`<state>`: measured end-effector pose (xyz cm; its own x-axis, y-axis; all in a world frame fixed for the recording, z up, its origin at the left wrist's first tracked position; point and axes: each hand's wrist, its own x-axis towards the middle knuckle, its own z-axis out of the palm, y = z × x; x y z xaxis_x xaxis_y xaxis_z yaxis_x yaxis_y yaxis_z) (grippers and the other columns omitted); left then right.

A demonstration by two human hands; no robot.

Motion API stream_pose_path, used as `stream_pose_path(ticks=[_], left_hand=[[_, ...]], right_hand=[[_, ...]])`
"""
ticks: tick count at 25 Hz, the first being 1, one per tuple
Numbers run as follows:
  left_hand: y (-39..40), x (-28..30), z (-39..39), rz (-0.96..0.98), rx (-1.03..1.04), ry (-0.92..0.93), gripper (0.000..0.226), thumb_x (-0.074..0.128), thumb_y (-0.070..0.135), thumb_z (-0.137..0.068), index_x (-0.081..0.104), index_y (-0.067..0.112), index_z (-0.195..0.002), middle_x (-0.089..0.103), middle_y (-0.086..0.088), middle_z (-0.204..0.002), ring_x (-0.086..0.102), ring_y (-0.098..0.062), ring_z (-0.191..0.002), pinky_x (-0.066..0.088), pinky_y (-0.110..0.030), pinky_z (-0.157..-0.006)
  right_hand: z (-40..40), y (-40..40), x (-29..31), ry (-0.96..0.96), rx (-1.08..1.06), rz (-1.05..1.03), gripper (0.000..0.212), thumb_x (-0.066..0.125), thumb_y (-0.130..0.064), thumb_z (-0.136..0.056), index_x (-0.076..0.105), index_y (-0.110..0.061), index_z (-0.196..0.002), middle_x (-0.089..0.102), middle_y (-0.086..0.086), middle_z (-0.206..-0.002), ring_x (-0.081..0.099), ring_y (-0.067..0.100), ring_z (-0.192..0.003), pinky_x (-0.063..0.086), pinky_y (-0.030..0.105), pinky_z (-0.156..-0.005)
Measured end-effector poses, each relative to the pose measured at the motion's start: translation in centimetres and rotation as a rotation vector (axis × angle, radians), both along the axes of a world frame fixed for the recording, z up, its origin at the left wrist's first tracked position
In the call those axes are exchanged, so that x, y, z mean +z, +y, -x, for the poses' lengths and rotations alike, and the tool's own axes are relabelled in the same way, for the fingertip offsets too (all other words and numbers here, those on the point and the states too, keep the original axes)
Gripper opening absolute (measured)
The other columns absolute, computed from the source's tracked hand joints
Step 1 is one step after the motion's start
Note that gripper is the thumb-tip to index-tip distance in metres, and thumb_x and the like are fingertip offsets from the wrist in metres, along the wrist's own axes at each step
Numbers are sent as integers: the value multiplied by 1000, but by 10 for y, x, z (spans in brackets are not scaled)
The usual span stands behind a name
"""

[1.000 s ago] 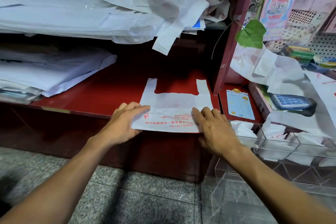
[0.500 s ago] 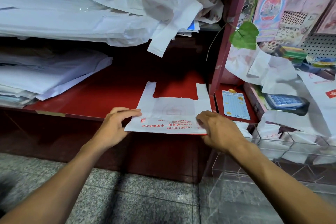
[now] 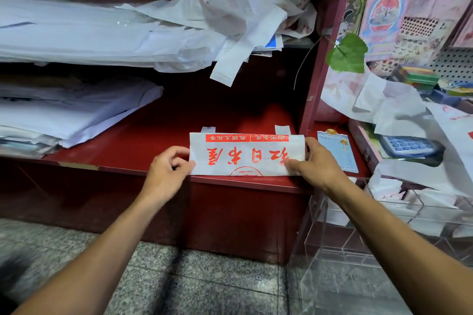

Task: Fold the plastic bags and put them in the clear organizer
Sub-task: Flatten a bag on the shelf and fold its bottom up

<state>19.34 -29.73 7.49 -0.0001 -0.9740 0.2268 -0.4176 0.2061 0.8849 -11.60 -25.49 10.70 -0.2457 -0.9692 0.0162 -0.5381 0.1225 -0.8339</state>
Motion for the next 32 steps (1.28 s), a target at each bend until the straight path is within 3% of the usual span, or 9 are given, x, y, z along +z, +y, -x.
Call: stream_pose_path(ticks=[3, 6, 9, 11, 14, 19, 23, 28, 32], left_hand=[[-2, -1, 1, 25, 61, -62, 25, 70, 13, -86, 59, 25, -104, 66, -1, -64, 55, -9, -64, 42, -24, -67], [-7, -5, -3, 88, 42, -183, 17, 72, 18, -85, 67, 33, -88, 59, 7, -61, 53, -9, -60, 43, -28, -62], [-9, -8, -5, 96, 7, -260, 10, 76, 46, -77, 69, 42, -83, 64, 11, -76, 59, -13, -75, 48, -36, -74], [-6, -10, -7, 85, -51, -479, 41, 81, 59, -67, 67, 45, -103, 55, 14, -91, 50, -11, -90, 39, -37, -84], [-3, -11, -10, 187, -71, -688, 55, 89, 44, -62, 67, 36, -112, 47, 11, -119, 38, -13, -111, 35, -39, -92], [0, -13, -15, 227, -163, -606, 46, 88, 15, -66, 59, 30, -98, 52, 21, -127, 44, -18, -121, 30, -36, -86], [-3, -16, -25, 287, -193, -566, 54, 83, 9, -73, 66, 24, -122, 55, 21, -105, 46, -14, -93, 45, -42, -84], [-3, -17, -27, 318, -197, -496, 63, 76, -11, -71, 72, 47, -98, 60, 30, -105, 49, -10, -94, 34, -12, -88], [-1, -4, -23, 172, -106, -244, 58, 74, -5, -79, 72, 52, -84, 71, 28, -93, 66, -4, -93, 48, -23, -85]], right_hand=[[-3, -7, -5, 184, -66, -34, 53, 67, -17, -87, 44, -15, -134, 64, 4, -104, 59, 23, -92, 45, 32, -78], [-8, -8, -10, 385, -53, -31, 52, 66, -20, -88, 41, -14, -133, 65, 9, -108, 62, 31, -97, 48, 39, -83], [-12, -2, -13, 615, -60, 162, 48, 64, -29, -88, 46, -13, -129, 55, 10, -121, 54, 32, -107, 43, 41, -84], [-14, 1, -15, 813, 78, 239, 56, 52, -49, -89, 45, -18, -136, 45, 7, -140, 44, 30, -124, 38, 44, -96], [-16, 6, -17, 857, 352, 21, 82, 34, -75, -84, 27, -29, -152, 25, -1, -160, 23, 24, -146, 20, 49, -117], [-10, 11, -11, 979, 451, 10, 91, 63, -65, -79, 23, -27, -152, 30, -3, -151, 32, 23, -132, 30, 44, -109], [1, 15, -12, 923, 423, 36, 74, 67, -44, -83, 35, -28, -147, 35, -4, -151, 35, 20, -128, 32, 38, -104], [13, 14, -13, 676, 391, 44, 53, 73, -34, -82, 56, -27, -132, 56, -5, -126, 51, 22, -110, 43, 44, -96], [19, 9, -18, 432, 315, 123, 16, 71, -19, -85, 73, -30, -95, 66, -16, -95, 61, 14, -89, 49, 34, -83]])
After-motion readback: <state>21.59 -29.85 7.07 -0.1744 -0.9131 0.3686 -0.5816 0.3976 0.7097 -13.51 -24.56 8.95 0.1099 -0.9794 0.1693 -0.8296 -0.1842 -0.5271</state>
